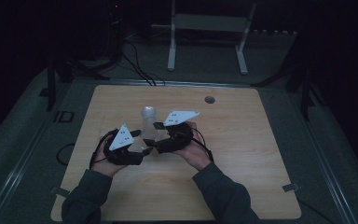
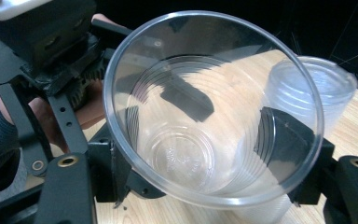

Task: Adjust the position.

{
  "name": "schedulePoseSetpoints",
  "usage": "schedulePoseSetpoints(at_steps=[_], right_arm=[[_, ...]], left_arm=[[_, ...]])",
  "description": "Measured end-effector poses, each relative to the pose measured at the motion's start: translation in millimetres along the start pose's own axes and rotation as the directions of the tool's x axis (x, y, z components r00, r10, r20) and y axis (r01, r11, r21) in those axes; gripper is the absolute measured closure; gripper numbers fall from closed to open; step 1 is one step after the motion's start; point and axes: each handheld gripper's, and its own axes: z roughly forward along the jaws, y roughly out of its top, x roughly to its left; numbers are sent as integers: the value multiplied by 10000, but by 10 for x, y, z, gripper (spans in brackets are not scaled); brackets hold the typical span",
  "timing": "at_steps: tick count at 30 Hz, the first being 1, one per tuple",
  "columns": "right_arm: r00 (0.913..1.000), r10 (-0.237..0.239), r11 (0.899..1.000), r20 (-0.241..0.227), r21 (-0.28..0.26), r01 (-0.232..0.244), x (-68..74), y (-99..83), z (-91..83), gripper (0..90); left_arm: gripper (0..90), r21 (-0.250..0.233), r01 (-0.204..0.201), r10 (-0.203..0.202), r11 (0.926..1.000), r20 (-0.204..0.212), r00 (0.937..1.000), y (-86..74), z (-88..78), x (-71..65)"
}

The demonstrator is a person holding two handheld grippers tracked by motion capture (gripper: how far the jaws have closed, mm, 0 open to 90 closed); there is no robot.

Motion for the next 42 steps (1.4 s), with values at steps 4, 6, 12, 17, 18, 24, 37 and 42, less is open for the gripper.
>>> schedulePoseSetpoints(at_steps=[4, 6, 12, 17, 18, 24, 37, 42], right_arm=[[10000, -64, 9999, -24, 79, 64, 14, -2, 18, 299], [9999, -67, 10000, -109, 69, 68, 12, -7, 24, 284], [9972, 423, 9975, -622, -538, -457, -28, -41, 2, 221], [9921, 716, 9897, -1027, -1163, -835, -52, -65, -5, 210], [9912, 755, 9873, -1083, -1311, -896, -53, -67, -7, 209], [9898, 660, 9701, -1261, -2243, -932, -36, -47, -36, 199], [9924, 436, 9677, -1149, -2421, -705, -30, -41, -64, 280], [9951, 336, 9696, -931, -2385, -550, -25, -52, -67, 287]], left_arm=[[362, 13, 10, -10, 10000, 165, 9999, -8, 4, -2], [401, -109, 230, -226, 9997, 430, 9988, -22, -1, 11], [409, -590, 747, -709, 9955, 641, 9954, -45, -12, 37], [410, -936, 1070, -990, 9898, 869, 9913, -41, -22, 44], [410, -1013, 1138, -1043, 9883, 950, 9900, -41, -23, 46], [411, -1427, 1547, -1353, 9776, 1370, 9813, -43, -11, 39], [393, -1387, 1615, -1388, 9771, 1600, 9773, -61, 27, 15], [298, -1219, 1565, -1408, 9801, 1278, 9817, -60, 32, 6]])
